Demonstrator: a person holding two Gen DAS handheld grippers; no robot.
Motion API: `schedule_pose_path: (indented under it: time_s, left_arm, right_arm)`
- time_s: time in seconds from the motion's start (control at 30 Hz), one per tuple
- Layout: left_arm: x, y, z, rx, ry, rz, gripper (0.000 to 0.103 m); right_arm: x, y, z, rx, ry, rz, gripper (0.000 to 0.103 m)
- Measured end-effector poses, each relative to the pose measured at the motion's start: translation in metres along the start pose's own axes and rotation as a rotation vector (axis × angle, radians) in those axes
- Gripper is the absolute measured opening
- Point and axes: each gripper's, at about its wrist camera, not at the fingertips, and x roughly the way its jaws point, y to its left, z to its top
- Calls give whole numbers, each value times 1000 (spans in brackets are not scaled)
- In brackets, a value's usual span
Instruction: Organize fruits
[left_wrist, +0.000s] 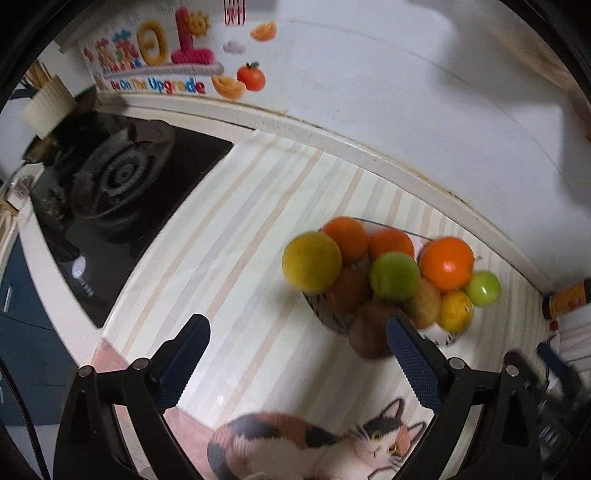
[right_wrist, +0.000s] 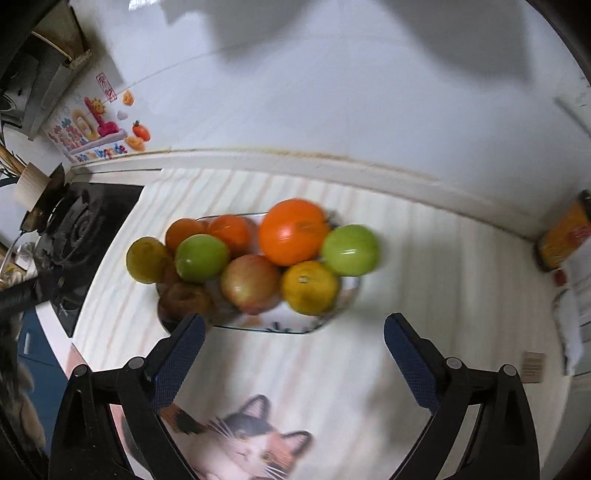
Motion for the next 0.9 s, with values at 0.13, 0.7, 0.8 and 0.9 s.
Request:
schedule_pose_path:
  time_s: [0.13, 0.7, 0.8, 0.9]
  left_arm:
    - [-34, -10, -26, 1, -51, 12, 98]
    - [-211, -63, -162, -78, -289, 61, 98]
    - [-236, -70, -187, -84, -309, 68, 98]
    - [-256, -72, -209, -89, -327, 79, 98]
  right_arm:
    - [-39, -11, -8, -38, -46, -16, 99]
    - [-237, -44, -92, -243, -236, 119, 99]
    - [-267, -49, -107, -263, -258, 128, 100]
    - [-295, -54, -124, -264, -269, 148, 100]
